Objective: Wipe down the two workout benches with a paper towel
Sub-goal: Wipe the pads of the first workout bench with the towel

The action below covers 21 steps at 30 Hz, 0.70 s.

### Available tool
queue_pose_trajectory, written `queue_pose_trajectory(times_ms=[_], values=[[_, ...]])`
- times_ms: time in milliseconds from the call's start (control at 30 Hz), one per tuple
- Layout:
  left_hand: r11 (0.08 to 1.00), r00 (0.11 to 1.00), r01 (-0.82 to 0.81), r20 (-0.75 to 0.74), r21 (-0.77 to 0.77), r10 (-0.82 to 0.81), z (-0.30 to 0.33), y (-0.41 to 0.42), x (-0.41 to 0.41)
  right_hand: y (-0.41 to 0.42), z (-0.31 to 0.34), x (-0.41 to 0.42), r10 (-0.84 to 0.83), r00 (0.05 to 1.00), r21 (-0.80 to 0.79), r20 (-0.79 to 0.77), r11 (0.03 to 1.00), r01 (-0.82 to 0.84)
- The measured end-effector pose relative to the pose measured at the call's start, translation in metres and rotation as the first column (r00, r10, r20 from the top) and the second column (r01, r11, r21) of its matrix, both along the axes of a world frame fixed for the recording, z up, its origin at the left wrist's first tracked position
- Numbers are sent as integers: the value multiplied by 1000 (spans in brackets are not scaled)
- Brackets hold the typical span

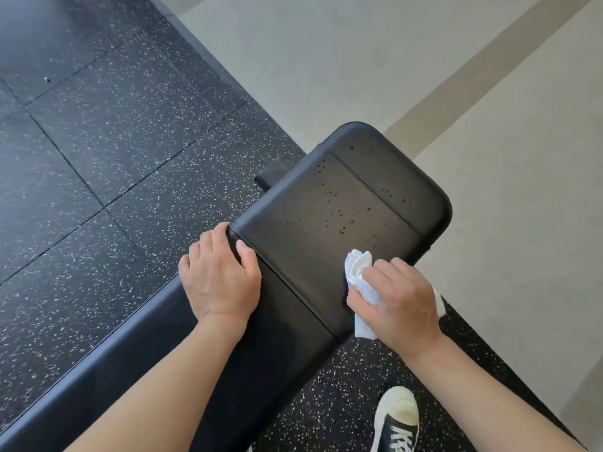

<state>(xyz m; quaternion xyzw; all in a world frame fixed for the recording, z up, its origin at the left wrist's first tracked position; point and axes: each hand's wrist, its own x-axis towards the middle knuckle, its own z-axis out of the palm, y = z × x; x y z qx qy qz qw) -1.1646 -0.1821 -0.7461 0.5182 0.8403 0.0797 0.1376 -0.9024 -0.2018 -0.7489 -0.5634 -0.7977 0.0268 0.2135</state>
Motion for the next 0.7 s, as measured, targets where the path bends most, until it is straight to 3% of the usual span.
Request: queue_pose_trajectory(times_ms=[200, 333, 467, 700], values=[[1000, 999, 5, -52, 17, -4, -9, 1, -2, 24, -7, -111, -23, 987, 48, -157, 998, 31], [1000, 999, -6, -47, 22, 7, -8, 3, -1, 34, -5, -127, 15, 975, 22, -222, 1000, -10], [1000, 998, 6, -59, 30, -4, -6, 2, 2, 38, -2, -81, 124, 979, 37, -159, 992, -120], [999, 999, -5, -48, 49, 7, -7, 2, 1, 73, -4, 44, -82, 996, 125, 18, 989, 80]])
